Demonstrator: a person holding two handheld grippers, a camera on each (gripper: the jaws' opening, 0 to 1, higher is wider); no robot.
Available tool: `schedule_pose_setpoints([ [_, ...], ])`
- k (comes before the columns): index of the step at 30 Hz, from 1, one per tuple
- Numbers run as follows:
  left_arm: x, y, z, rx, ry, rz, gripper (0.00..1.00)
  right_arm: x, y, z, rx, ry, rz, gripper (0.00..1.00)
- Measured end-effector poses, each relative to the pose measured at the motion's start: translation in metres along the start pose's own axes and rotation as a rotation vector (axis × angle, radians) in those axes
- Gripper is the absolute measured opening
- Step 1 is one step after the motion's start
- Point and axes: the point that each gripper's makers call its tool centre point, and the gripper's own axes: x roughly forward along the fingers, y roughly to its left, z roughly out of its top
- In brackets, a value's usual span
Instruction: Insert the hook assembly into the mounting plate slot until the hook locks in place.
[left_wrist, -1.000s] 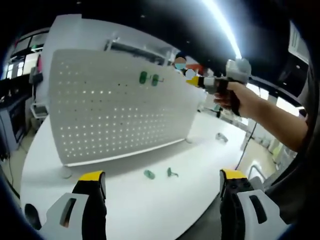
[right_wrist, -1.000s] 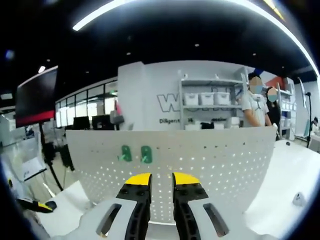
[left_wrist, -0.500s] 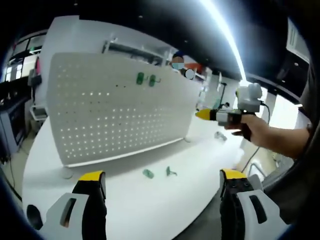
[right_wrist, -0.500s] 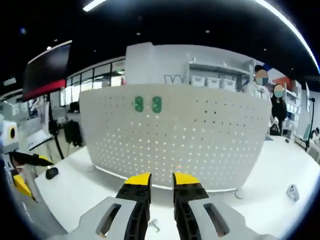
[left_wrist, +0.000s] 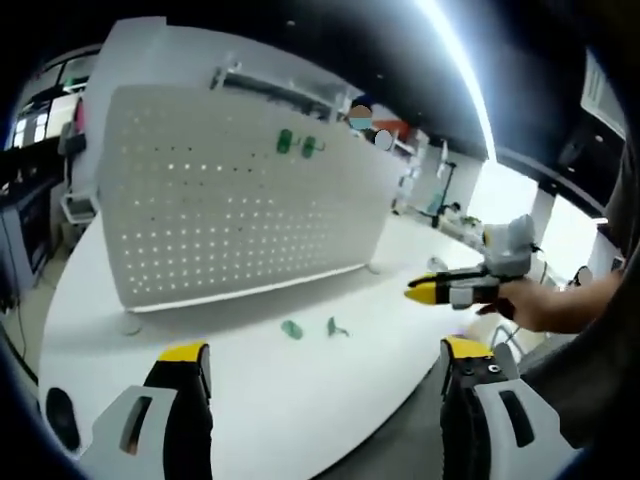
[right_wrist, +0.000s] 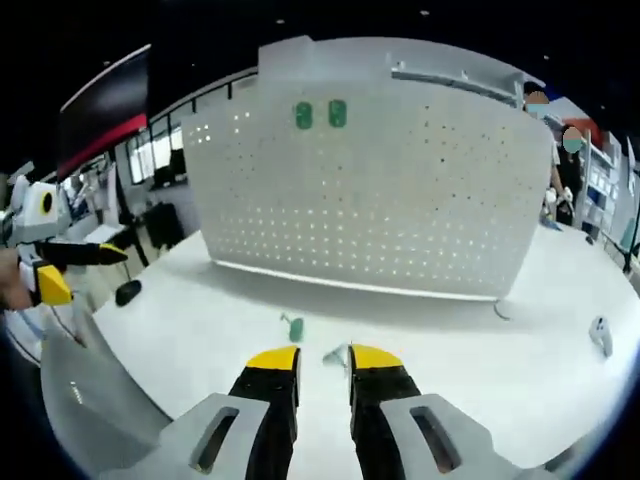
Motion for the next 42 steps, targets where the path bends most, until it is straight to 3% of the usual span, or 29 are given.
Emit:
schedule_pose_setpoints([
  [5, -0.001, 0.002, -0.012, 0.027, 0.051, 0.023, 0.95, 0.003, 0.006, -0.019, 0.019, 0.04, 0.026, 0.2],
  [12, -0.002, 0.001, -0.024, 0.027, 0.091, 0.03, 0.96, -0.001, 0.014, -0.037, -0.064, 0.091, 0.045, 0.2],
  [17, -0.001, 0.0, -0.034, 0.018, 0.125, 0.03, 0.96, -0.002, 0.019, -0.049, -0.062, 0.119, 0.068, 0.2],
  [26, 0.003, -0.003, -0.039, 0.012, 0.146, 0.024, 0.95, -0.005, 0.018, -0.079, -0.074, 0.175, 0.075, 0.2],
  [35, 0.009, 0.003, -0.048, -0.011, 0.17, 0.031, 0.95, 0.012, 0.011, -0.084, -0.108, 0.214, 0.098, 0.2],
  [42, 0.014, 0.004, -0.052, -0.014, 0.189, 0.022, 0.95, 0.033, 0.004, -0.076, -0.15, 0.222, 0.12, 0.2],
])
